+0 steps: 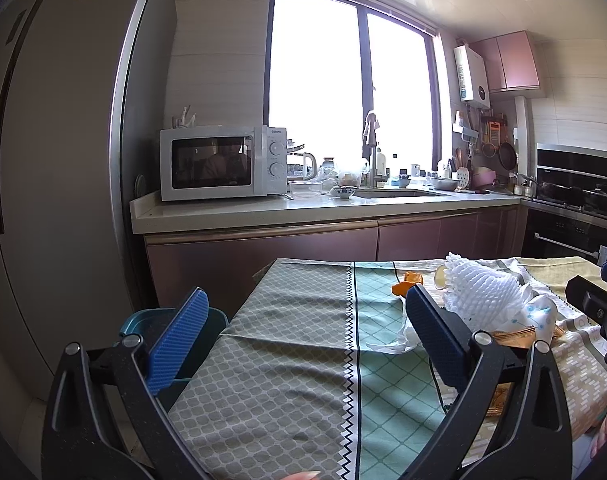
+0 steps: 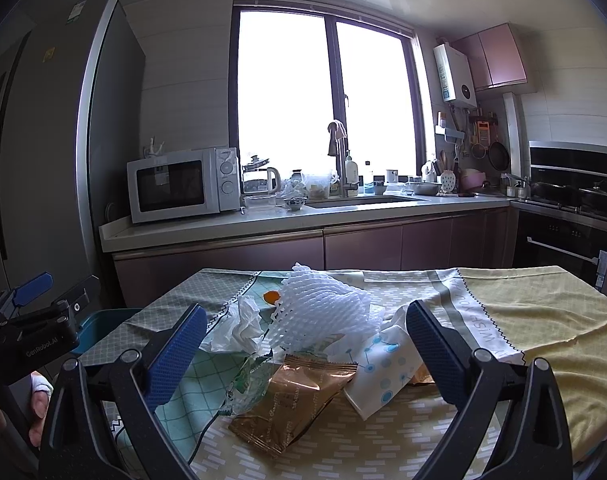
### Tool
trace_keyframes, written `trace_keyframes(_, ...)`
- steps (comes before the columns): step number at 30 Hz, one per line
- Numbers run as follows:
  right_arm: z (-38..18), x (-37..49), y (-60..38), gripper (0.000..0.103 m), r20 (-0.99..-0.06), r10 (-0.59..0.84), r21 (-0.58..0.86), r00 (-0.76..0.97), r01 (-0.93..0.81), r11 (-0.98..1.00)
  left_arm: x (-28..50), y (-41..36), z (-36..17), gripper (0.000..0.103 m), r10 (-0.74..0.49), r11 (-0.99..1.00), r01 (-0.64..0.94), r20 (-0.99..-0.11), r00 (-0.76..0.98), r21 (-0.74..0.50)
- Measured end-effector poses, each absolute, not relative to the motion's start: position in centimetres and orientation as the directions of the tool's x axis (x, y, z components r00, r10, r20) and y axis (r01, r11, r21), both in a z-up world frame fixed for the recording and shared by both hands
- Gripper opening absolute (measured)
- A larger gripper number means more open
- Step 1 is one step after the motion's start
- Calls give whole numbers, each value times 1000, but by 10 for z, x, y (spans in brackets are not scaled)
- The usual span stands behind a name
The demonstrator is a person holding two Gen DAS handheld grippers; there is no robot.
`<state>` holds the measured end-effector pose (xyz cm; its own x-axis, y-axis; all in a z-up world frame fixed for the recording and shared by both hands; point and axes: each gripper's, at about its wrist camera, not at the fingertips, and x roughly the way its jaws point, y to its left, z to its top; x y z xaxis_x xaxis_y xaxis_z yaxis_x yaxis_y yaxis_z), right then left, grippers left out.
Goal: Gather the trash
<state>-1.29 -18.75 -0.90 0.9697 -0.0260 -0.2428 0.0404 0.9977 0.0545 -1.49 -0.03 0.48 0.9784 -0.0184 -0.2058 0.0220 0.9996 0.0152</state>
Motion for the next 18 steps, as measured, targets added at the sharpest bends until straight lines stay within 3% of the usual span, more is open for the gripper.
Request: trace_keyframes(18,-9,-11,-189,97,-246,-18,61,969,34,998,-12,-5,2,97,-22,1000,26,-208,978,14)
